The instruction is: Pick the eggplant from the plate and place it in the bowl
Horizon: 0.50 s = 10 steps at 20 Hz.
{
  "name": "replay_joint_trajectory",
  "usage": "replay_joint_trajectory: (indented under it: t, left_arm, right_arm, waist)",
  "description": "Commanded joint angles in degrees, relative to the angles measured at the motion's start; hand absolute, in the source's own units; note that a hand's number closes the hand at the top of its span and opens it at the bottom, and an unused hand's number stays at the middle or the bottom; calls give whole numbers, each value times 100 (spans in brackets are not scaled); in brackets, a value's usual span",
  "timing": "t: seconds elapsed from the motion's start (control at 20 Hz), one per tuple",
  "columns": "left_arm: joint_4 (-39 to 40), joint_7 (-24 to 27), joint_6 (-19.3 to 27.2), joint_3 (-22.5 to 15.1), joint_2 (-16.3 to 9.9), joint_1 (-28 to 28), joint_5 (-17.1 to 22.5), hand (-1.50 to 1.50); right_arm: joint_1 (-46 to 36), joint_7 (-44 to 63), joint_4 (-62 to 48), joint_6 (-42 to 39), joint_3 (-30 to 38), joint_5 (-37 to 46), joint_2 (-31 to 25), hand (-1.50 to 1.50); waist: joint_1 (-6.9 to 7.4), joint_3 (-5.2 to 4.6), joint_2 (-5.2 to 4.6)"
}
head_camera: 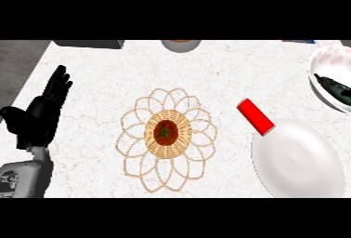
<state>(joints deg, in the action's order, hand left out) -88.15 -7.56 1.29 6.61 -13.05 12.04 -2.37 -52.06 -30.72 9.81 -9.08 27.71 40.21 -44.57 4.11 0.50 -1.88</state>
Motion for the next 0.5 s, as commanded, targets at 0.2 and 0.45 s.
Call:
replay_joint_trajectory:
  t: [0.2, 0.45]
  left_arm:
    - [-2, 62, 129, 55, 89, -95, -13, 0]
    - [-34, 110, 25, 59, 11, -120, 8, 0]
  right_arm:
    - [-77, -148, -508, -1196, 1612, -1619, -582, -150]
    - [297, 82, -601, -1838, 1742, -1746, -1181, -150]
  waist:
    - [-144, 8, 13]
    - [-56, 15, -39]
